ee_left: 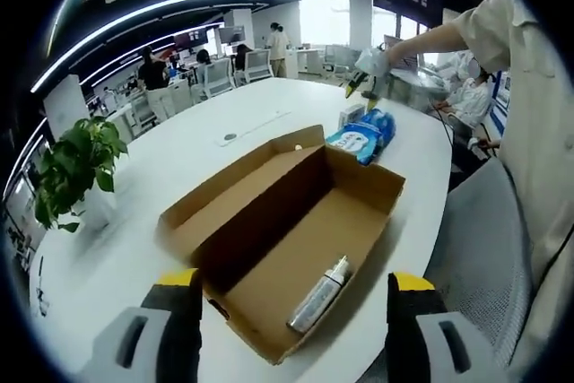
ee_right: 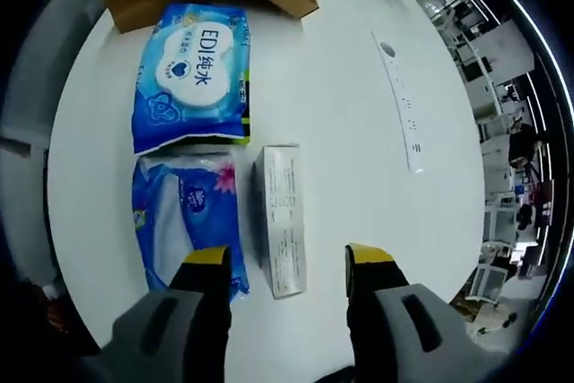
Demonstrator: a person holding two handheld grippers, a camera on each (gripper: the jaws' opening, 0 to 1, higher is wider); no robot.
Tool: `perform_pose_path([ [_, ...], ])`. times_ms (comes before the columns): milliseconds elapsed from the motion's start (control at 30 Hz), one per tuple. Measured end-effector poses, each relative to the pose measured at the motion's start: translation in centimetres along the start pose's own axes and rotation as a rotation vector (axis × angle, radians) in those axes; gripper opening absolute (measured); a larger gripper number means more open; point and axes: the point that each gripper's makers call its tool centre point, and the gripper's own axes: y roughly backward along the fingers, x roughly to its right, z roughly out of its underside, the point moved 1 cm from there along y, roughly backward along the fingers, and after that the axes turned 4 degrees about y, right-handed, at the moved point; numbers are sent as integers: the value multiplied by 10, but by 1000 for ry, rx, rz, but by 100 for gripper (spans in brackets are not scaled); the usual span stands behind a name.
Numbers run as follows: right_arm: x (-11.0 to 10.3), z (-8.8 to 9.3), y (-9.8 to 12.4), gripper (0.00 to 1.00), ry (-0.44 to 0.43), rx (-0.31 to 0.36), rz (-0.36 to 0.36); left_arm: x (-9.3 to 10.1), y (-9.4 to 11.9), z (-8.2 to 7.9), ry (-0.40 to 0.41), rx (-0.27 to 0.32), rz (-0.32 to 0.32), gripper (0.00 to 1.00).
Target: Operate the shoe box by opening the lid, removing the specified soft item, and placing it in the target area until the item is outside and the box remains undamaged.
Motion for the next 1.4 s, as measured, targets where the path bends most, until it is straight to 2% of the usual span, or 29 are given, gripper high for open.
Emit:
perform_pose_path([
  [167, -5, 0, 17, 59, -110, 26, 36, -2, -5, -3, -49, -11, 30, 83],
  [400, -17, -2, 42, 71, -200, 63, 70, -6, -14, -5, -111, -51, 86, 78],
  [600, -40, -13, 63, 83, -299, 130, 80, -7, -26, -6, -166, -96, 147, 71],
  [667, -45, -16, 70, 86, -333, 152, 99, -6, -30, -6, -173, -118, 184, 69],
  [767, -53, -21, 79, 89, -384, 194, 110, -8, -35, -8, -191, -131, 203, 68],
  [900, -65, -31, 93, 96, -469, 255, 134, -10, -44, -2, -216, -181, 245, 67],
  [1067, -83, -43, 108, 96, -543, 318, 139, -12, -53, 7, -248, -240, 284, 65],
  [1400, -117, -67, 130, 96, -643, 437, 157, -4, -70, 30, -354, -377, 390, 65],
])
